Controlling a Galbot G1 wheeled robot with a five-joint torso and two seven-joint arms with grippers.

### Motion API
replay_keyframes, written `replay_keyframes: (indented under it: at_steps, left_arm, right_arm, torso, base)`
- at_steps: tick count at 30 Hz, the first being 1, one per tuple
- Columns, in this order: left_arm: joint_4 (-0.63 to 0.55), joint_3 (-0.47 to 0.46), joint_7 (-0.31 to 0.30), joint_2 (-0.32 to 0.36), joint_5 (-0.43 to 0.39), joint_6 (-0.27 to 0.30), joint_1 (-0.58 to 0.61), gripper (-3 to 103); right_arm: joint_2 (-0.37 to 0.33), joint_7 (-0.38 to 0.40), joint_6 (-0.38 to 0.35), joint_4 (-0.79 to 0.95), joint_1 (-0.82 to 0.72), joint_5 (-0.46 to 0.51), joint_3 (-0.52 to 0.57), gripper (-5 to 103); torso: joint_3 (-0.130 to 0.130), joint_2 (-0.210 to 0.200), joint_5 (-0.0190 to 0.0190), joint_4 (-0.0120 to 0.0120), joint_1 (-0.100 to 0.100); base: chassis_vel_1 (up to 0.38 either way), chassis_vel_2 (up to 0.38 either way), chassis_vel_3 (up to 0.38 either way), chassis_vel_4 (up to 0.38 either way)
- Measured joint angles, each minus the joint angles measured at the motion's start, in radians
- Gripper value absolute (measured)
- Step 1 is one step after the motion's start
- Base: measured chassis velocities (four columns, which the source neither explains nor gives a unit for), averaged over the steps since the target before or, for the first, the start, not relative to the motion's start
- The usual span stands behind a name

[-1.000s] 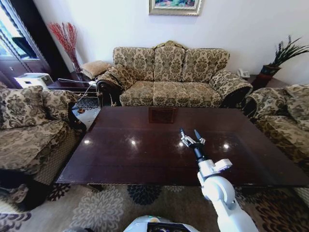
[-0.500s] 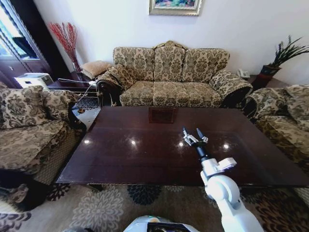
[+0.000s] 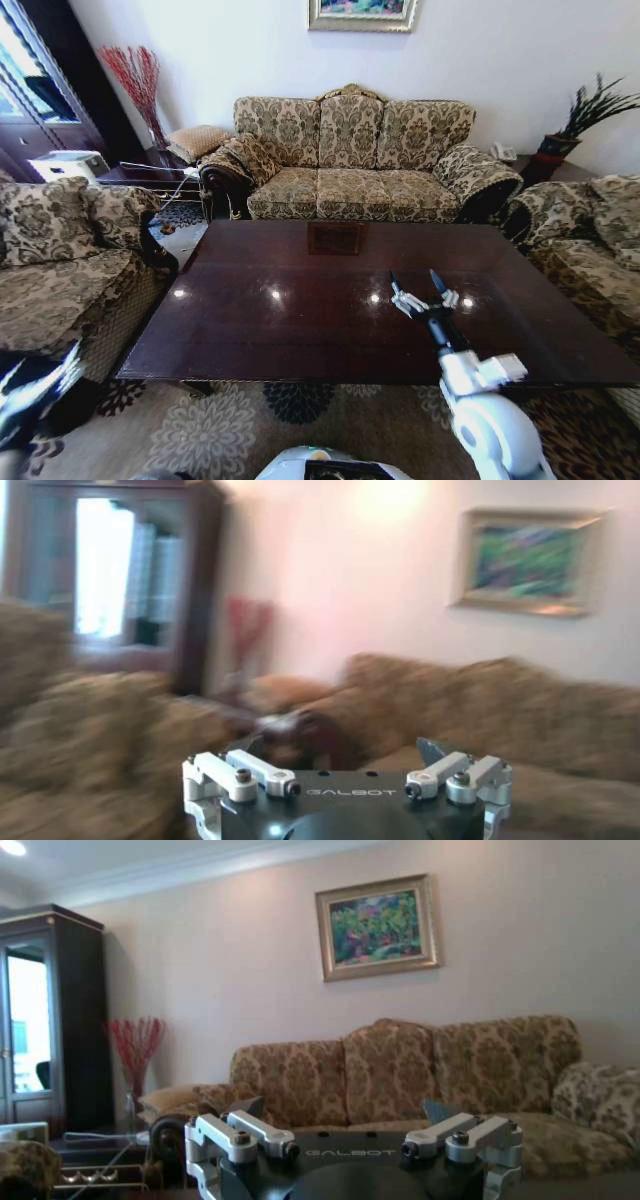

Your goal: Move to the front of the table and place the trash on the table into the trash bin.

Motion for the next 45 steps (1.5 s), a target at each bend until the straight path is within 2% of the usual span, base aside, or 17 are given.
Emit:
replay_keyframes:
  at_steps: [2, 5, 8, 15, 45]
  left_arm:
    - [-0.083, 0.075, 0.002, 0.028, 0.015, 0.033, -0.011, 100]
    - [-0.097, 0.117, 0.0, 0.061, 0.034, 0.056, -0.019, 100]
    - [-0.097, 0.156, -0.01, 0.111, 0.032, 0.099, -0.046, 100]
    - [-0.087, 0.169, -0.029, 0.15, 0.026, 0.157, -0.06, 100]
    - [-0.075, 0.164, -0.034, 0.148, 0.025, 0.158, -0.06, 100]
  right_arm:
    - [0.053, 0.001, 0.037, 0.018, -0.063, -0.061, -0.007, 100]
    - [0.083, -0.004, 0.057, 0.03, -0.086, -0.114, -0.025, 100]
    - [0.124, -0.005, 0.066, 0.053, -0.098, -0.165, -0.055, 100]
    - [0.149, -0.017, 0.071, 0.057, -0.107, -0.191, -0.084, 100]
    - [0.145, -0.017, 0.071, 0.051, -0.103, -0.185, -0.085, 100]
  torso:
    - [0.0, 0.0, -0.0006, -0.0001, 0.0]
    - [0.0, 0.0, -0.001, 0.0008, 0.0]
    - [0.0, 0.0, -0.0012, 0.0003, 0.0]
    - [0.0, 0.0, -0.0012, 0.0005, 0.0]
    - [0.0, 0.0, -0.0011, 0.0004, 0.0]
  base:
    - [0.0, 0.0, 0.0, 0.0]
    - [0.0, 0.0, 0.0, 0.0]
    - [0.0, 0.0, 0.0, 0.0]
    - [0.0, 0.0, 0.0, 0.0]
    - [-0.024, -0.028, 0.026, 0.03]
